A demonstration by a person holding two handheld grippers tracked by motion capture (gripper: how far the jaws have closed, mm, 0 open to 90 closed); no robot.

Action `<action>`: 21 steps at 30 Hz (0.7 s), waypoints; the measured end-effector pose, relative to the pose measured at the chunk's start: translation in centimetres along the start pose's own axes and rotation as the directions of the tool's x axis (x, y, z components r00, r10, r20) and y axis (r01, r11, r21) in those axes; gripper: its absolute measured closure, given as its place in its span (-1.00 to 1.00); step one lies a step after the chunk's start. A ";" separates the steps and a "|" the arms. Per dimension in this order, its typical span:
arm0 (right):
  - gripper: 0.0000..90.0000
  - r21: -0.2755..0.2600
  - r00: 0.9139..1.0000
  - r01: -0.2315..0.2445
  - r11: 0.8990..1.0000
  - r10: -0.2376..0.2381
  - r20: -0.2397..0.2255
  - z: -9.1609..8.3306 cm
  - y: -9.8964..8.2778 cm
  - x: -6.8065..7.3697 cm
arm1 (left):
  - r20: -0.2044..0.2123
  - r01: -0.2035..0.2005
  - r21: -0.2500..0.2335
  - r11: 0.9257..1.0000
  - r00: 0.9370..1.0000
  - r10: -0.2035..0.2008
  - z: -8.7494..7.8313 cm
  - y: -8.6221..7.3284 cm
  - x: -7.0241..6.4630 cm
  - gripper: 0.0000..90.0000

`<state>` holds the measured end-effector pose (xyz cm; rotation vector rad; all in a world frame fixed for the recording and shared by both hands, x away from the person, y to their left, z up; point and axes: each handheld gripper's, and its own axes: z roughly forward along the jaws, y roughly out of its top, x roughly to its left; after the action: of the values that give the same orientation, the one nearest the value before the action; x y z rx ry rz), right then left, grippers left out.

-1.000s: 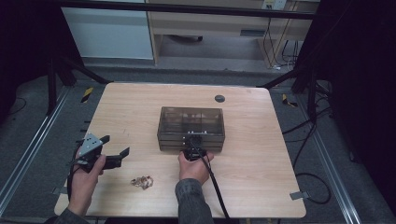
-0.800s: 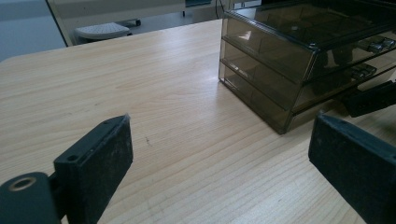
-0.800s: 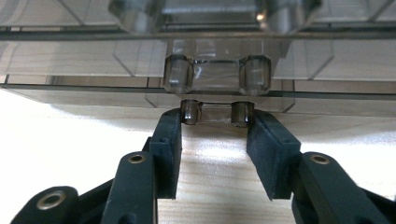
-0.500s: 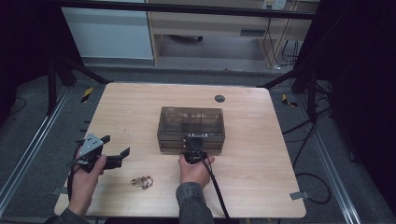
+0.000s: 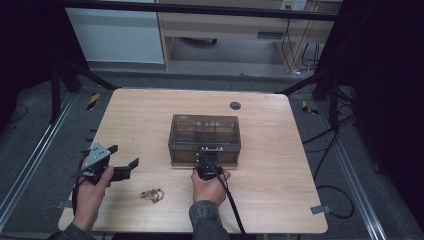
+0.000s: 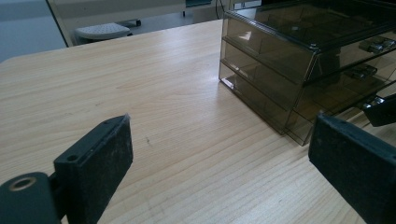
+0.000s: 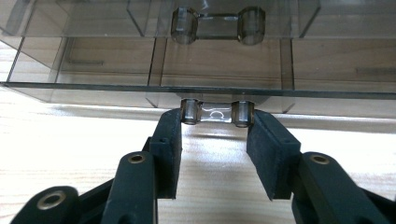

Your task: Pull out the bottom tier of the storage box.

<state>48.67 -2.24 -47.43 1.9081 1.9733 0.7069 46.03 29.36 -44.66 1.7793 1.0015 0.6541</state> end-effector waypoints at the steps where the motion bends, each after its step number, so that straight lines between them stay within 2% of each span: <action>1: 0.26 0.000 1.000 0.000 1.000 0.000 0.000 -0.1 -0.1 0.0 | 0.000 0.000 0.000 1.000 1.000 0.000 0.0 0.0 0.0 -0.86; 21: 0.25 0.002 1.000 0.000 1.000 0.000 -0.001 -0.4 -1.3 0.3 | 0.002 0.003 0.004 1.000 1.000 -0.003 0.0 0.0 0.1 -0.86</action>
<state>47.39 -1.94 -47.78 1.9093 1.9751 0.7065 46.09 29.41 -44.70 1.7814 1.0040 0.6487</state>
